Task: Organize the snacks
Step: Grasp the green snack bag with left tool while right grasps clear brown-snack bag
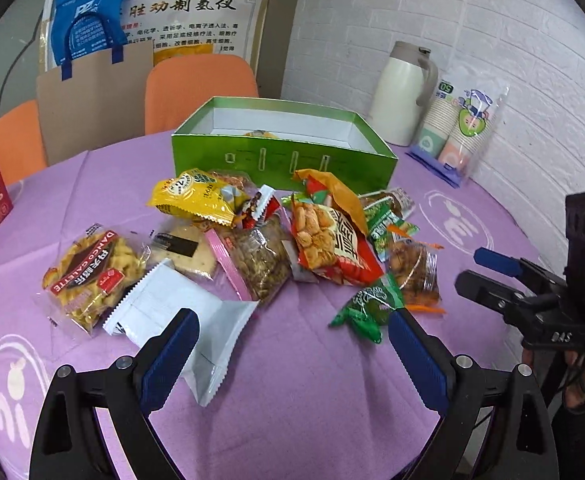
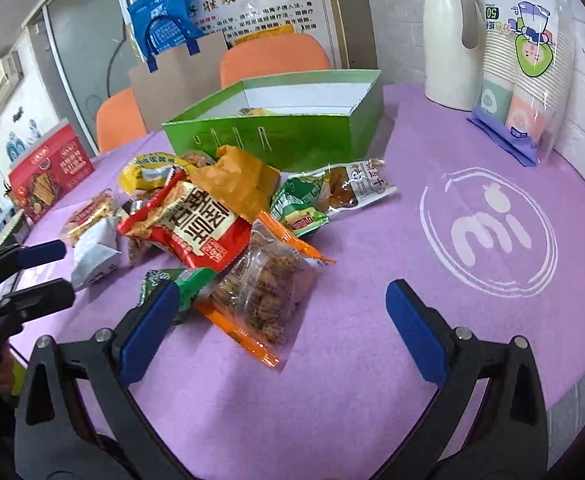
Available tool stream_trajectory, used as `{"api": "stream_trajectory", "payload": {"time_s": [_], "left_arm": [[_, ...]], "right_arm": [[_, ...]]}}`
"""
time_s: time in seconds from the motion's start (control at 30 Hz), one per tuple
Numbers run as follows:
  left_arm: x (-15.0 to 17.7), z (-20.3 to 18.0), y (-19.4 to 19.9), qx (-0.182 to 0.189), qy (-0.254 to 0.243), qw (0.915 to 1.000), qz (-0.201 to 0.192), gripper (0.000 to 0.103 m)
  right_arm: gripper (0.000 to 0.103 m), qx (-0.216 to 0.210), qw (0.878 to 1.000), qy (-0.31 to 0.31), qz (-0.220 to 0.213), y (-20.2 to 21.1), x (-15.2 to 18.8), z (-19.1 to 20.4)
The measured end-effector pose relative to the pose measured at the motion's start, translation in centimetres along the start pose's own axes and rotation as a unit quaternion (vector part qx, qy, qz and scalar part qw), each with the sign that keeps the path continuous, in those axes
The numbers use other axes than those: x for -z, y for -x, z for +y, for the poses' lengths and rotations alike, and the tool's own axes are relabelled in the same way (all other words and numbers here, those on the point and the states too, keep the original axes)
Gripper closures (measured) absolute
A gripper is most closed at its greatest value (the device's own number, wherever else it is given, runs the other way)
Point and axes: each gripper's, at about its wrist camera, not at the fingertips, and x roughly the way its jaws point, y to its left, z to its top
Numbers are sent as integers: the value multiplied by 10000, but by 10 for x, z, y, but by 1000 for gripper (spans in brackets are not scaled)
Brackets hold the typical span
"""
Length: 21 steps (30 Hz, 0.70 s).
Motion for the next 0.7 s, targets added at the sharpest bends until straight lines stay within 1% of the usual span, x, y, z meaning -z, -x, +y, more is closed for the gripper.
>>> {"api": "stream_trajectory", "payload": {"time_s": [0.03, 0.07, 0.1, 0.13, 0.17, 0.2, 0.27, 0.33, 0.37, 0.4, 0.43, 0.53, 0.6, 0.63, 0.67, 0.7], "left_arm": [[2, -1, 1, 15, -43, 10000, -4, 6], [4, -2, 2, 36, -67, 10000, -11, 6], [5, -3, 2, 72, -69, 9999, -14, 6], [5, -3, 2, 126, -69, 9999, -13, 6], [6, -2, 2, 172, -65, 9998, -2, 6], [7, -2, 1, 226, -63, 9997, 1, 6], [7, -3, 0, 345, -96, 9994, 28, 8], [6, -7, -5, 555, -187, 9982, 97, 18], [4, -10, -9, 696, -233, 9972, 159, 26], [2, -13, -14, 812, -271, 9961, 217, 31], [-1, -17, -19, 866, -301, 9954, 268, 32], [-7, -30, -34, 966, -445, 9937, 347, 32], [-10, -36, -44, 914, -513, 9937, 406, 32], [-11, -38, -48, 878, -536, 9938, 425, 32], [-11, -39, -51, 865, -547, 9938, 432, 32], [-12, -39, -55, 859, -525, 9939, 451, 32]], "right_arm": [[1, 12, 10000, 19, 39, -6, -1, 3], [2, -62, 10000, 19, 75, -10, 1, 4], [4, -143, 9998, 0, 117, -14, 4, 4], [15, -203, 9996, -1, 202, -17, 6, 3], [30, -190, 9994, 41, 270, -19, 7, 2], [37, -105, 9994, 88, 323, -19, 9, 0], [46, 48, 9992, 68, 380, -15, 13, -11], [51, 283, 9989, -42, 369, -7, 16, -26], [51, 403, 9986, -83, 344, -3, 17, -32], [51, 488, 9982, -136, 306, 2, 18, -38], [51, 505, 9982, -189, 267, 7, 19, -43], [51, 352, 9990, -188, 194, 14, 21, -45], [50, 246, 9995, -64, 167, 12, 20, -38], [49, 198, 9997, -17, 170, 10, 19, -36], [44, 174, 9997, 24, 188, 6, 17, -33], [42, 182, 9996, 56, 204, 3, 16, -31]]}}
